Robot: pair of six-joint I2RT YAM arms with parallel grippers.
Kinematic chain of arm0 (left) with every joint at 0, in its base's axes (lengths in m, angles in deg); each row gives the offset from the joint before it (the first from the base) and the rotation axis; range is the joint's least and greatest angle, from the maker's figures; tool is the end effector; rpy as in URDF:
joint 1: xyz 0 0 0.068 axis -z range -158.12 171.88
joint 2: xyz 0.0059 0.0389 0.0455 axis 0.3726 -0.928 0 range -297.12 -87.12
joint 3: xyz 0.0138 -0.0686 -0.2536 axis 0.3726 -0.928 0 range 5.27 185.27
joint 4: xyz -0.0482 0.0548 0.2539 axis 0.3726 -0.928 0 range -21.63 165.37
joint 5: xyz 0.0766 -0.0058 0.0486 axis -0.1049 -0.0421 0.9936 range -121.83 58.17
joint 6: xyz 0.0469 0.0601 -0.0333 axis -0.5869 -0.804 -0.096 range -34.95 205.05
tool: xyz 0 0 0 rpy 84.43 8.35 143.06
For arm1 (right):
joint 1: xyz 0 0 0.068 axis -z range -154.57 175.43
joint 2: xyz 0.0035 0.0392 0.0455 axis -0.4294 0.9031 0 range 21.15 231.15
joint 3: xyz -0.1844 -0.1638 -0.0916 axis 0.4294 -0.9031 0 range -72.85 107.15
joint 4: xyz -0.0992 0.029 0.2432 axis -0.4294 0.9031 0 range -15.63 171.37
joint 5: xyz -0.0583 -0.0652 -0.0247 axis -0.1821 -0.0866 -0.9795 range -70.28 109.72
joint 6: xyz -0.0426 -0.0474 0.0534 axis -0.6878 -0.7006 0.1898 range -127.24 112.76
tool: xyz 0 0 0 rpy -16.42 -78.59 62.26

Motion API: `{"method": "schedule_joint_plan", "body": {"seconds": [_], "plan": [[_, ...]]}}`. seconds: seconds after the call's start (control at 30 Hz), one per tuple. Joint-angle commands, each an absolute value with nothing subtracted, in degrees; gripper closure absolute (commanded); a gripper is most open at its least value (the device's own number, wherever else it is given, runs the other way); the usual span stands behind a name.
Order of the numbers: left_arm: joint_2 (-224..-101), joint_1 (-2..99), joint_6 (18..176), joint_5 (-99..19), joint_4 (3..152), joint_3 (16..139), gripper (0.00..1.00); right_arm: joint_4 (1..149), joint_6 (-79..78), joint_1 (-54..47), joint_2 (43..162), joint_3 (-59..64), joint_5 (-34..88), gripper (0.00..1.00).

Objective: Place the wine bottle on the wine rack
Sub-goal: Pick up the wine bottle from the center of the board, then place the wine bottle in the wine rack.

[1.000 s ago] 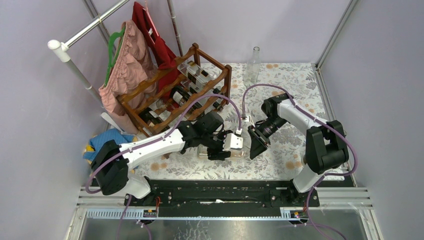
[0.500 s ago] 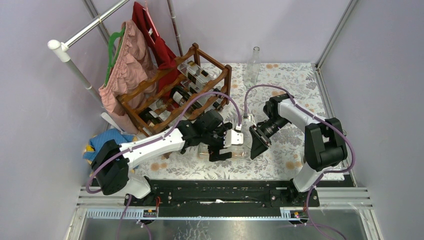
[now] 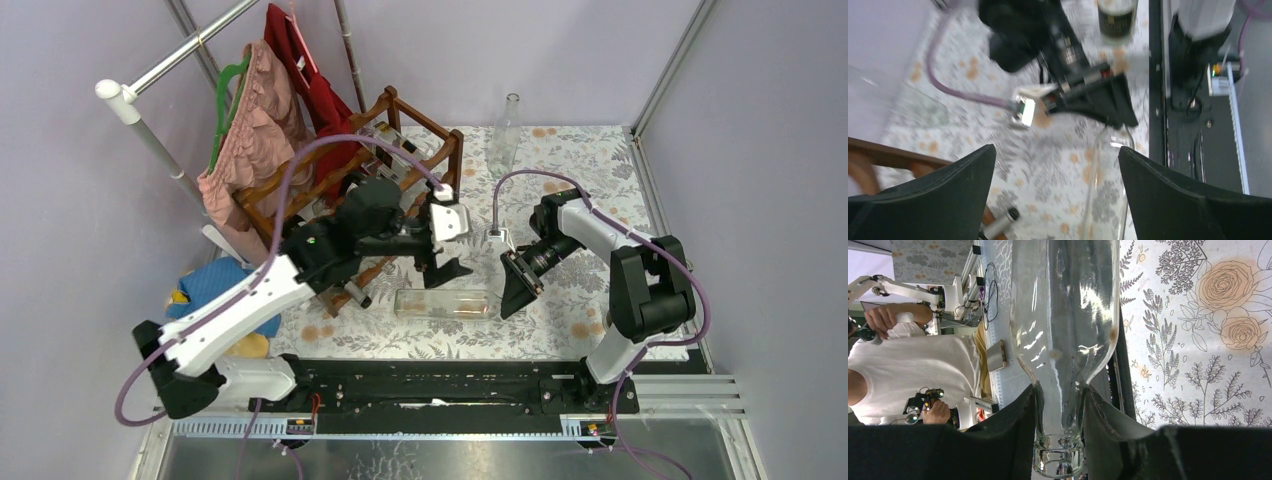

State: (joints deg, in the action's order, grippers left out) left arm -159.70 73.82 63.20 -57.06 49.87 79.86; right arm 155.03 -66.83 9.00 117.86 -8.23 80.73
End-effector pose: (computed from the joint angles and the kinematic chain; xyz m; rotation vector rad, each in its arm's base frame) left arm 0.1714 -0.2692 0.3688 1.4356 1.4234 -0.7729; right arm 0.2213 0.1316 0.1841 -1.3645 2.2487 1.6245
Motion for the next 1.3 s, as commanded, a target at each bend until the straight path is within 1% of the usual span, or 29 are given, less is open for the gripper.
{"method": "schedule_joint_plan", "body": {"seconds": [0.0,0.13,0.23,0.47,0.6,0.8,1.27], "plan": [[-156.7,73.4,68.2,-55.3,52.4,85.4,0.01,154.8,-65.8,9.3,114.1,-7.9,86.8,1.00],[-156.0,72.9,71.7,-50.2,52.6,90.8,0.01,148.6,-58.7,9.3,112.3,-6.7,87.3,1.00],[-156.4,71.5,73.1,-50.4,53.1,93.7,0.01,146.2,-55.0,9.3,112.1,-5.6,88.9,1.00],[-157.5,69.1,73.3,-51.0,53.9,95.5,0.01,148.6,-54.8,9.4,115.4,-2.6,91.7,1.00],[-158.3,67.9,73.1,-49.9,54.1,97.4,0.01,143.3,-48.3,10.3,113.5,-1.6,91.4,1.00],[-158.3,66.7,72.9,-48.1,57.2,94.0,0.01,127.0,-33.0,11.2,107.9,-2.8,90.1,1.00],[-156.0,65.5,71.8,-47.6,59.8,88.4,0.01,107.8,-14.7,12.4,106.3,-2.7,89.2,1.00]]}}
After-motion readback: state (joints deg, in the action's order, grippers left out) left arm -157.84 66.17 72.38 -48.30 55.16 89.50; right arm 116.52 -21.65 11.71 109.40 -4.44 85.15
